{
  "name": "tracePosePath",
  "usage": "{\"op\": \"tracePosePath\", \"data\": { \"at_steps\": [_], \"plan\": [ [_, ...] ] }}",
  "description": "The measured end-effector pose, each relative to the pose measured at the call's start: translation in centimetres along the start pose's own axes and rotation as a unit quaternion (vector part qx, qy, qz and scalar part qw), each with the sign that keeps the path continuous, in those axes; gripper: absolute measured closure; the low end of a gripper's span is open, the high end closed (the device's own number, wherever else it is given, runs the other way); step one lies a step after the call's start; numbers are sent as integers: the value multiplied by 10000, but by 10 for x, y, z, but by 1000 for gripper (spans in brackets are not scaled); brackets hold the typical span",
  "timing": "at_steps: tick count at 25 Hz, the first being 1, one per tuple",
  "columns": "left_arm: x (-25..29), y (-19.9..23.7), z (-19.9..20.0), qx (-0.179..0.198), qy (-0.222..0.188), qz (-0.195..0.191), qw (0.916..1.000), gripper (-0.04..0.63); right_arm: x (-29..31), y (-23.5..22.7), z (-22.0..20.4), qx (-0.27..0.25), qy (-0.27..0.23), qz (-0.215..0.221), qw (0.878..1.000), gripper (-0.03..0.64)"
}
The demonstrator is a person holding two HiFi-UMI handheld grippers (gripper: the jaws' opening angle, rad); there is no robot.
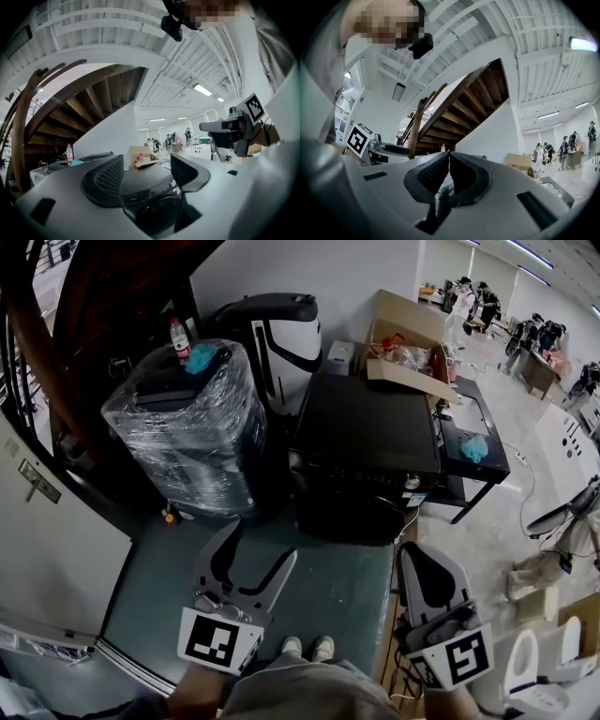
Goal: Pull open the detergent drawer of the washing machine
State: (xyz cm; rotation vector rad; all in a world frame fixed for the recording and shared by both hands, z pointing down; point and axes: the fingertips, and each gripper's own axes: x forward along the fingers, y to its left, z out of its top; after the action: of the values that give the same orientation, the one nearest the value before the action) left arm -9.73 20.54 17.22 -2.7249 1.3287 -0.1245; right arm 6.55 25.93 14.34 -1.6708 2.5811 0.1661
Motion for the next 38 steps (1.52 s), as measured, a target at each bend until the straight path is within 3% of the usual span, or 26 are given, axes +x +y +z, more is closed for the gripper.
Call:
{"op": "tracePosePath", "data": {
  "at_steps": [7,12,19,23,38],
  "plan": [
    [21,0,-21,-810,-7,-13,9967,264,-1,-17,-14,50,49,96,9999,584],
    [35,0,-30,-1674,-46,-52,9859,258,1,-27,-22,76,96,166,9998,584],
    [57,11,-59,-3038,-24,-106,9527,245,14,-37,-34,181,158,197,9995,584],
    [73,21,-81,-3615,-15,-94,9323,242,27,-43,-43,142,203,212,9995,584],
    [159,73,-155,-4705,83,-197,8821,232,124,-78,-76,106,482,286,9984,584]
  ]
}}
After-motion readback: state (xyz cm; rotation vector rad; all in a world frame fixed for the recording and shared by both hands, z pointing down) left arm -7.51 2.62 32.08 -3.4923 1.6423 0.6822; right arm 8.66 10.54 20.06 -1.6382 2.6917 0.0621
